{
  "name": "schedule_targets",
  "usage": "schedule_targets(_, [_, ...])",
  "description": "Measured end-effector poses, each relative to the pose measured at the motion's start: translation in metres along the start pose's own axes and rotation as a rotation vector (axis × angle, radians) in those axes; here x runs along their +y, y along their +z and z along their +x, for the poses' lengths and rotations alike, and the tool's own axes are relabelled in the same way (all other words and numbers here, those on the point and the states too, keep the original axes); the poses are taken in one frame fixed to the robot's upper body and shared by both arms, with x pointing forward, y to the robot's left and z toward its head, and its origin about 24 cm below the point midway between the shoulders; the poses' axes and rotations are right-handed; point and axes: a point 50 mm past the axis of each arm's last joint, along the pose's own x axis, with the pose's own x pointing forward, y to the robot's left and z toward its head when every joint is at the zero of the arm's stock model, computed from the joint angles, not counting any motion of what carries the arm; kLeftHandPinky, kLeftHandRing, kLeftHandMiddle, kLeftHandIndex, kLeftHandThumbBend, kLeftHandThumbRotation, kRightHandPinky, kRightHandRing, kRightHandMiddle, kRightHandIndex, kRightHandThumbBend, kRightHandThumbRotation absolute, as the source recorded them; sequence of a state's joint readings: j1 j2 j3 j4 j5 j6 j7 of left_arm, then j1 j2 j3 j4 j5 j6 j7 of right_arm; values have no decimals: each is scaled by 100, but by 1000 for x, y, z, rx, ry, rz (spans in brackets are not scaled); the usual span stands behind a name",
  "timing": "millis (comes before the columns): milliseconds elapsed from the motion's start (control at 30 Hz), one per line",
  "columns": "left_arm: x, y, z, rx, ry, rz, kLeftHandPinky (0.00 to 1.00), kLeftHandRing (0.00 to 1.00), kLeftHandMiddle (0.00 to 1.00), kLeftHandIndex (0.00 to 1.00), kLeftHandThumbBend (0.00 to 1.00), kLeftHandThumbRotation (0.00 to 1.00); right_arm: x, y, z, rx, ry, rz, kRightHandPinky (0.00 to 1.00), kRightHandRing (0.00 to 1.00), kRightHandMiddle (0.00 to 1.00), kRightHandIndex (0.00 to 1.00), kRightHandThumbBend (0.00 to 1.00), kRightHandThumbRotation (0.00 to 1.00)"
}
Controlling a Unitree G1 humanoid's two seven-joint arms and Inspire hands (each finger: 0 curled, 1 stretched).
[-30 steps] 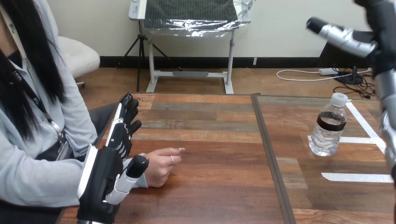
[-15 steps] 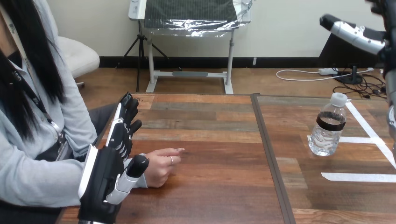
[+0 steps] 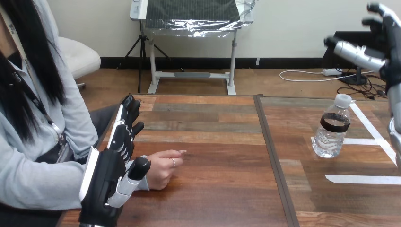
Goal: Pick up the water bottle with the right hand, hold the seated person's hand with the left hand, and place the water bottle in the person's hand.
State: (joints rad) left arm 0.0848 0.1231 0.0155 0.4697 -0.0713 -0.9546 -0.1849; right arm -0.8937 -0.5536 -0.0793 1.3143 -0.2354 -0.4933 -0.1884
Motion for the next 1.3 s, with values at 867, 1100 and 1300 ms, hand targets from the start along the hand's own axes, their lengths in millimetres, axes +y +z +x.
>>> schedule_targets(867, [0,0,-6,10,2,1,92,98,100,100,100,87,7,-21,-7,152,32,-20,92,90,87,92,100,40])
schedule_targets(1100, [1,0,-6,12,2,1,92,97,100,100,100,88,10,-27,-10,188,49,-23,90,90,87,92,100,42])
schedule_targets(1300, [1,0,-6,11,1,3,91,97,100,100,100,87,16,-33,-14,227,67,-24,89,91,88,92,100,41])
